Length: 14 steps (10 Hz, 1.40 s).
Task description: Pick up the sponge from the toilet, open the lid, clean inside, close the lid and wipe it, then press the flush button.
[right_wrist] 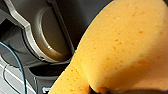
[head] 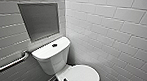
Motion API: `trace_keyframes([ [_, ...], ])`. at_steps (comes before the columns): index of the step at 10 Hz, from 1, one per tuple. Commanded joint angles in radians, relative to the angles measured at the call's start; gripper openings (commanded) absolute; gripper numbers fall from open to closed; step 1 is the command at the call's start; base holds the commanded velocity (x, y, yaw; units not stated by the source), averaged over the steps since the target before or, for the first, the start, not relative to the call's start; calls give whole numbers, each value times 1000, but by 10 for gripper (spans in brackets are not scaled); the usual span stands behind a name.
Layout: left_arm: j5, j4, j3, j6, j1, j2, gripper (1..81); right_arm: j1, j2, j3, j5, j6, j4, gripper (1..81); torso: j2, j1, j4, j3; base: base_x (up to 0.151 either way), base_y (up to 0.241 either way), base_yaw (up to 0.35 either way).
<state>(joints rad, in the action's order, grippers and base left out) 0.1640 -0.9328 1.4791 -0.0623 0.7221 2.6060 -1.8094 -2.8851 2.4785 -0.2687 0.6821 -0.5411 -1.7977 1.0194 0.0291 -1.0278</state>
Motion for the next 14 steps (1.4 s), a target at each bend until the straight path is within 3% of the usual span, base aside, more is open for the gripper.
trace_keyframes([
  [1, 94, 25, -65, -62, -164, -61, 811, -12, -1, -4, 39, -1, -14, 10, 0, 0, 0, 0, 0, 0, 0],
  [2, 132, 25, -91, -117, -164, -87, 811, -12, -4, -3, 39, -3, -14, 10, 0, 0, 0, 0, 0, 0, 0],
  [9, 120, 14, -20, -364, -269, -131, 811, -14, -18, 6, 42, -1, -11, 10, 0, 0, 0, 0, 0, 0, 0],
  [14, 107, -5, -2, -410, -323, -199, 811, -15, -52, 45, 55, -1, -16, 10, 0, 0, 0, 0, 0, 0, 0],
])
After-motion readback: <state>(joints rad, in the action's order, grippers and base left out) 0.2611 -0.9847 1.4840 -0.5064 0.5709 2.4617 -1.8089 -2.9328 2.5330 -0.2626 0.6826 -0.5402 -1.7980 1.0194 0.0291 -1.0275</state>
